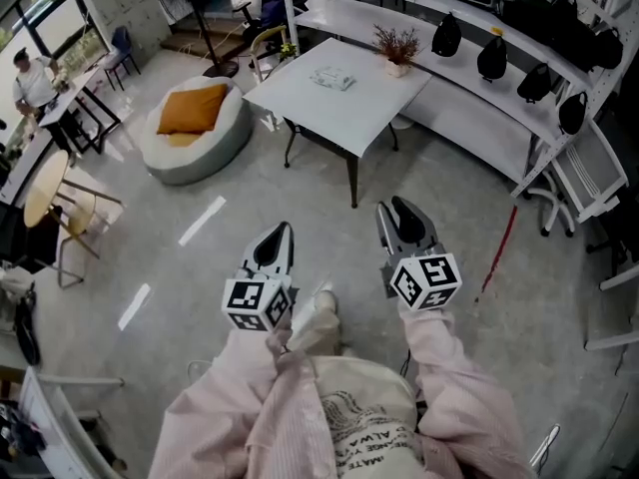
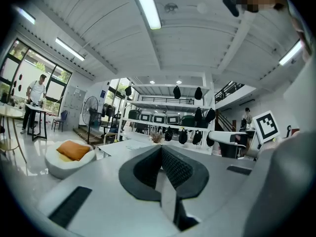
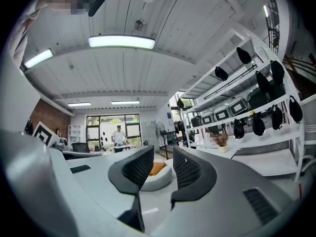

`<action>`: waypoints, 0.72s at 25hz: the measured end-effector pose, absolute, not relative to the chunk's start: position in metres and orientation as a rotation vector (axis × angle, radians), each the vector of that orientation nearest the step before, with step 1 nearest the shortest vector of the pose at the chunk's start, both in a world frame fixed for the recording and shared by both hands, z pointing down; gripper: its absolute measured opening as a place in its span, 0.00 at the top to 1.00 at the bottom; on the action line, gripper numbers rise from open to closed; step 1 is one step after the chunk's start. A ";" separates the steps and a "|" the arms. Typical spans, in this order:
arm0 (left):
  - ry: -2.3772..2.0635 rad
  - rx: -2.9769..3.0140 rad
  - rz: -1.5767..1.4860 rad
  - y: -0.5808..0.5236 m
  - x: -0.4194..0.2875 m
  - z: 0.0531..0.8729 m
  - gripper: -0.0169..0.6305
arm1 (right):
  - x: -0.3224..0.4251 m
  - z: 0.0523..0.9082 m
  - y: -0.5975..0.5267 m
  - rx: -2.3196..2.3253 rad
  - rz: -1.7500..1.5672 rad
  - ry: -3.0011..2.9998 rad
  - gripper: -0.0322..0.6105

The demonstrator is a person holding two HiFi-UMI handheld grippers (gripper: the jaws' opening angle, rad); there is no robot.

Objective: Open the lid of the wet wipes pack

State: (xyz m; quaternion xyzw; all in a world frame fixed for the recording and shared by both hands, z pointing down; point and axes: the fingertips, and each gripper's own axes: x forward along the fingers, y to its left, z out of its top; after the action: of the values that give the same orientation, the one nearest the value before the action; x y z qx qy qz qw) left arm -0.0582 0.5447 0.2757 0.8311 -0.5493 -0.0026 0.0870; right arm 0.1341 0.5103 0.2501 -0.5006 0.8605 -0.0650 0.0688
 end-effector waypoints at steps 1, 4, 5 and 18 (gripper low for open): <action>-1.631 2.474 -0.008 0.538 -0.059 0.278 0.98 | 0.132 0.253 0.504 -1.506 -0.208 2.593 0.81; -1.622 2.469 -0.003 0.514 -0.064 0.285 0.98 | 0.127 0.264 0.478 -1.508 -0.252 2.594 0.78; -1.621 2.465 -0.001 0.505 -0.066 0.288 0.98 | 0.124 0.267 0.468 -1.510 -0.262 2.596 0.78; -1.548 2.410 0.021 0.364 -0.104 0.323 0.98 | 0.086 0.303 0.331 -1.562 -0.384 2.601 0.77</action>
State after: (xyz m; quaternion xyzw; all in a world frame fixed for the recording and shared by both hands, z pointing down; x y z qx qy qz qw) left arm -0.1045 0.3639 0.3230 0.8333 -0.5352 0.0074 0.1382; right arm 0.0857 0.3314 0.3026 -0.5105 0.8497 -0.1255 0.0418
